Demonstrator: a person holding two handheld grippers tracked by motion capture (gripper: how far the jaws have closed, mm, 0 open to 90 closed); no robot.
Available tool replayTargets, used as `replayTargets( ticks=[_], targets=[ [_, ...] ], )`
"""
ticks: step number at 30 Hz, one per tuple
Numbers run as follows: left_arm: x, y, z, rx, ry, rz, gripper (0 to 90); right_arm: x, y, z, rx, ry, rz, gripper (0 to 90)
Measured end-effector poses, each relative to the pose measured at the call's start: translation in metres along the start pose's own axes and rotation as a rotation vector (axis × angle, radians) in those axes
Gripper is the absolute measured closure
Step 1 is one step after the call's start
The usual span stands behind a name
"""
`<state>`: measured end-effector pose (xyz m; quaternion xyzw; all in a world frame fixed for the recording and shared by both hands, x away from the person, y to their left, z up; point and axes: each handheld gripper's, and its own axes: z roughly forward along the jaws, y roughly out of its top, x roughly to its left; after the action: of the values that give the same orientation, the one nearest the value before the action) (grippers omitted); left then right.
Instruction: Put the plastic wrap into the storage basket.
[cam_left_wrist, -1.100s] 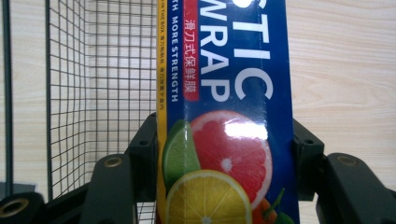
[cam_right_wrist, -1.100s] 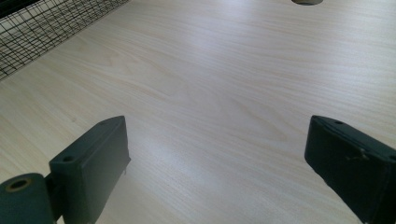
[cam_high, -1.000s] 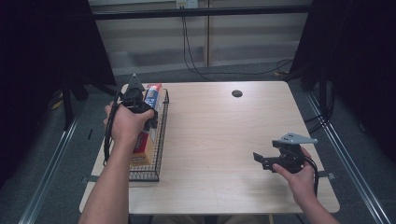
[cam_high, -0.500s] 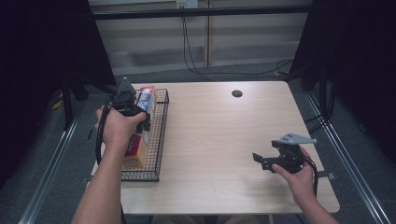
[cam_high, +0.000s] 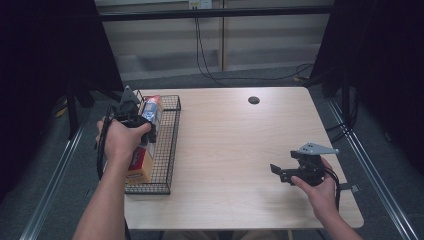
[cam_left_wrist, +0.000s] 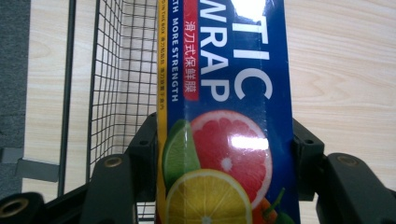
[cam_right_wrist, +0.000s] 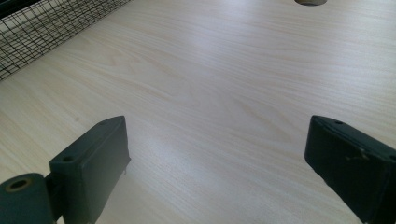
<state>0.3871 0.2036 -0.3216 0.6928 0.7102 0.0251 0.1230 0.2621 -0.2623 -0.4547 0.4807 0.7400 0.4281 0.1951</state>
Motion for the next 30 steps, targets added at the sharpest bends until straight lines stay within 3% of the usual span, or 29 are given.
replayTargets(
  ticks=[7,9,11,13,16,21,30],
  targets=[
    [0.006,-0.004,0.002,-0.003,-0.006,-0.017,43.5,0.001,0.0,0.001,-0.001,0.006,-0.003,6.5],
    [0.008,-0.005,0.002,-0.003,0.009,-0.011,43.5,0.001,0.0,0.001,0.0,0.005,-0.004,6.5],
    [0.01,-0.005,0.004,-0.001,-0.011,-0.022,43.5,0.002,0.0,0.001,0.004,0.007,-0.003,6.5],
    [0.012,-0.006,0.004,0.002,0.008,-0.013,43.5,0.002,0.0,0.001,0.007,0.009,-0.003,6.5],
    [0.014,-0.008,0.005,0.002,-0.015,-0.035,43.5,0.002,0.0,0.002,0.007,0.009,-0.003,6.4],
    [0.018,-0.009,0.008,0.009,0.0,-0.01,43.4,0.003,0.0,0.002,0.003,0.009,-0.002,6.4],
    [0.018,-0.012,0.014,0.008,-0.017,-0.028,43.3,0.003,0.0,0.002,0.003,0.012,-0.006,6.4]
  ],
)
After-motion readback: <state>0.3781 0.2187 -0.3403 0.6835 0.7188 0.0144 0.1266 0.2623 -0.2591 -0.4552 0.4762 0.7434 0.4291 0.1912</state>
